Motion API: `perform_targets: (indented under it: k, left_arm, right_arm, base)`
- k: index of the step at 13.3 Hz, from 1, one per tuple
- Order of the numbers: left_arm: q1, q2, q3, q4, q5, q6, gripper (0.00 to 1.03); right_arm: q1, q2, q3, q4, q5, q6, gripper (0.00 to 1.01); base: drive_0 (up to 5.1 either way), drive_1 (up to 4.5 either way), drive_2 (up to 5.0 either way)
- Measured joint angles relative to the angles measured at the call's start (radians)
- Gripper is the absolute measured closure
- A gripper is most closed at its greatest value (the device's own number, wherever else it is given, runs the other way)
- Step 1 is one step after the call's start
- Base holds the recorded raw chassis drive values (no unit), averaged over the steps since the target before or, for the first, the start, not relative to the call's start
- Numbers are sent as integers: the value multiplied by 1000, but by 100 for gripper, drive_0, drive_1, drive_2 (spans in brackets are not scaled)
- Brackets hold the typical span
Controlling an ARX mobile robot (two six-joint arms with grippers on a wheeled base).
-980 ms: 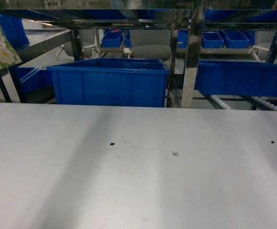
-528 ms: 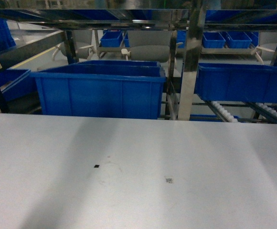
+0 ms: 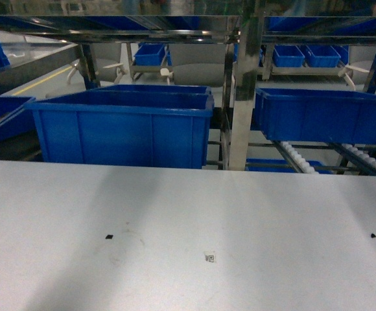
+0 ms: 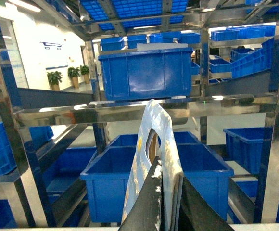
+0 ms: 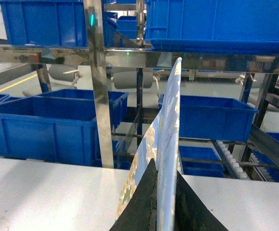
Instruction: Move flower gift bag to table near conveyor
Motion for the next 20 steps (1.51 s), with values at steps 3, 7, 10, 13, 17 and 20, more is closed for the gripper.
perform_targets:
  k: [3, 7, 10, 13, 17, 20]
  left_arm:
    - [0, 8, 0, 0, 1, 0, 101]
    - [0, 6, 0, -2, 0, 0, 101]
    - [0, 5, 0, -2, 1, 0, 101]
    - [0, 6, 0, -3, 0, 0, 101]
    - [0, 6, 0, -2, 1, 0, 101]
    - [0, 5, 0, -2, 1, 0, 101]
  right_arm:
    - [-1, 5, 0, 2, 1, 0, 98]
    - [-1, 5, 0, -1, 1, 0, 98]
    - [-55, 135, 12, 111, -64, -5, 98]
    - [-103, 257, 34, 198, -121, -9, 98]
    - [-180, 376, 89, 265, -191, -9, 98]
    - [-312, 665, 121, 417, -314, -48, 98]
  base:
    - [0, 0, 0]
    - [0, 0, 0]
    - [0, 0, 0]
    - [0, 0, 0]
    - [0, 0, 0]
    - [0, 0, 0]
